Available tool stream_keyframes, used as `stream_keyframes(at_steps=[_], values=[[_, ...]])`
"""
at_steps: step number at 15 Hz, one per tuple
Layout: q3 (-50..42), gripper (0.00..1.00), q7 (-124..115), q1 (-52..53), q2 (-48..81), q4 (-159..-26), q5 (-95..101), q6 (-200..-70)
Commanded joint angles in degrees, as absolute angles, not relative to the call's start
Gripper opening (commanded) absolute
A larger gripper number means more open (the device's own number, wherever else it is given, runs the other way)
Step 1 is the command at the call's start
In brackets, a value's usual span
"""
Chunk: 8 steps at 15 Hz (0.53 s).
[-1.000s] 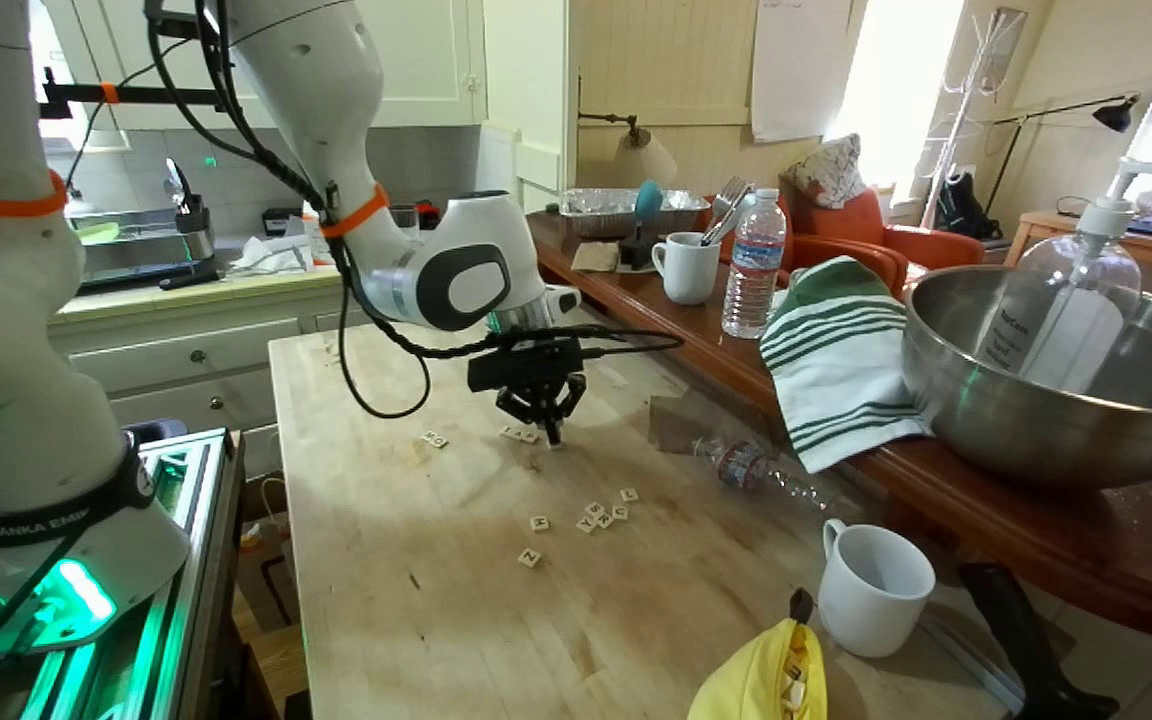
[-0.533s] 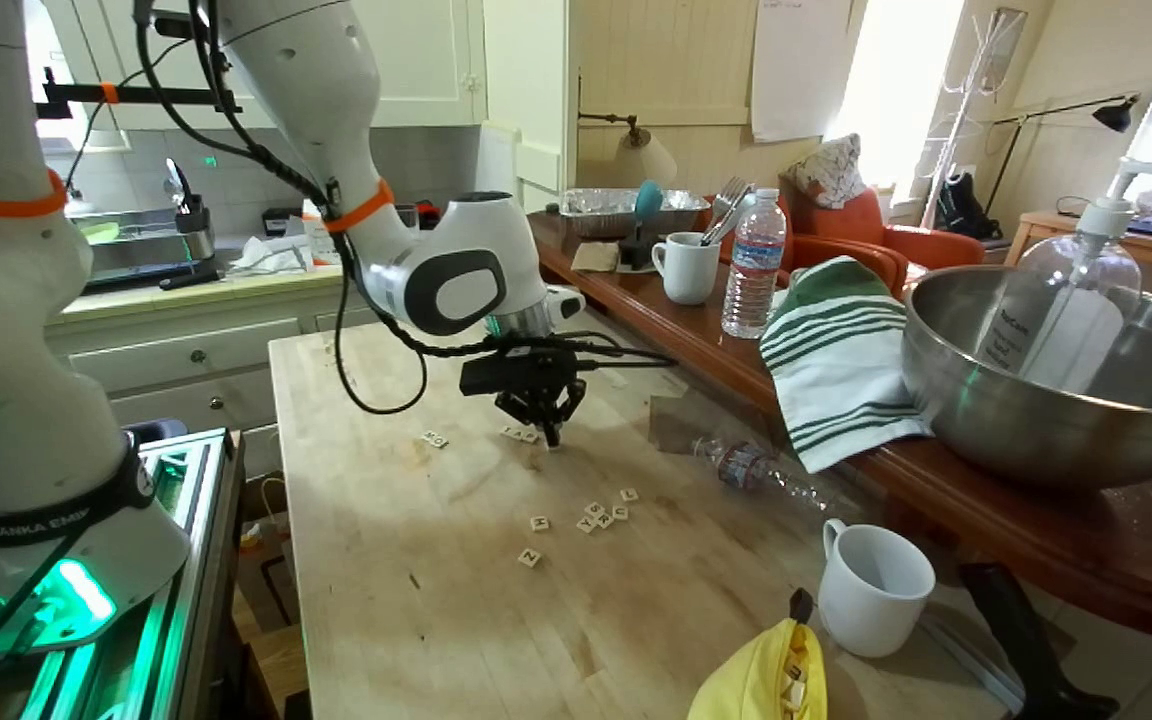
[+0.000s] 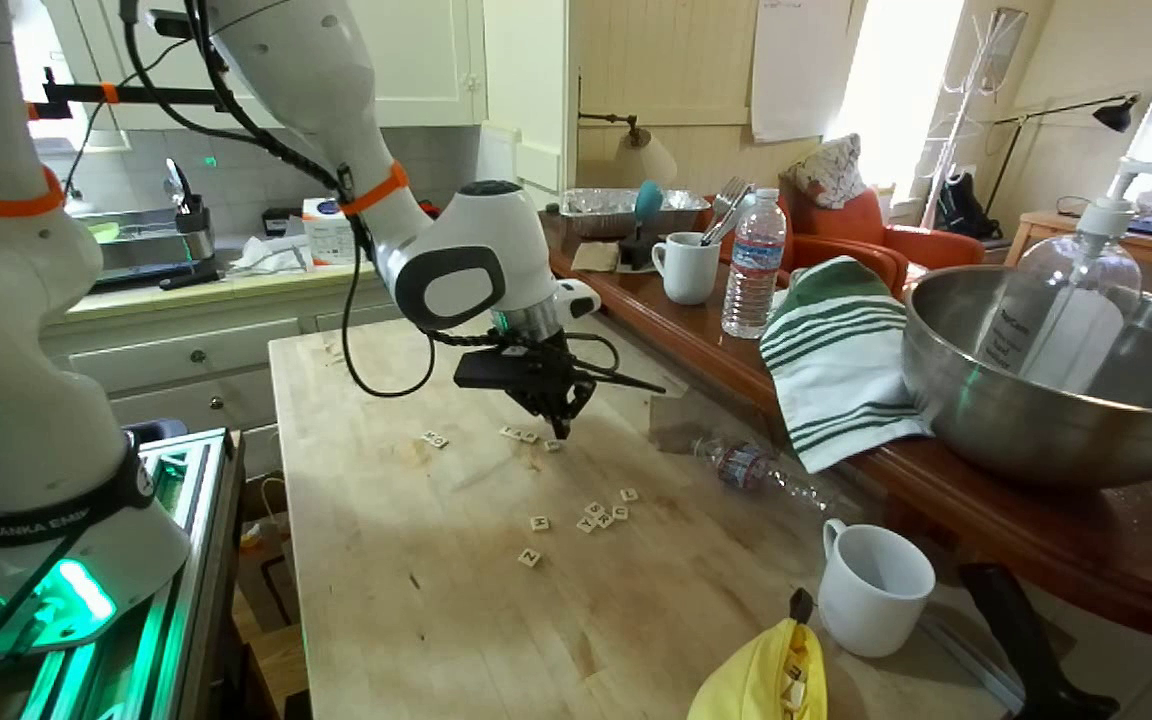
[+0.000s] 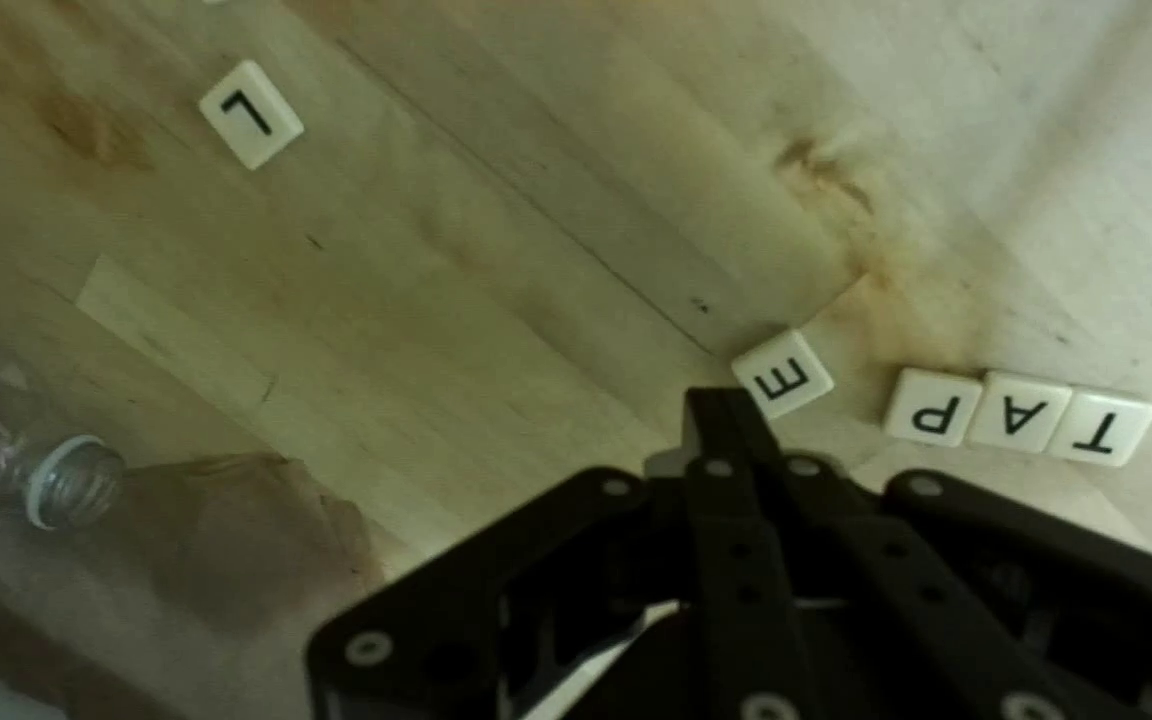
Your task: Spell the word 'Lame' using the tiles.
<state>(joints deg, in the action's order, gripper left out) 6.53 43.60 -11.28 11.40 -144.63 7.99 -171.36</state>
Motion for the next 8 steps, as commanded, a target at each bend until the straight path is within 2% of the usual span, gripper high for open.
stream_keyframes(at_steps=[1, 8], values=[[4.0, 0.00, 37.6, -9.7, 11.2, -143.6, 6.9, -168.1], [5.8, 0.00, 32.7, -10.9, 12.2, -142.1, 1.2, -163.8]])
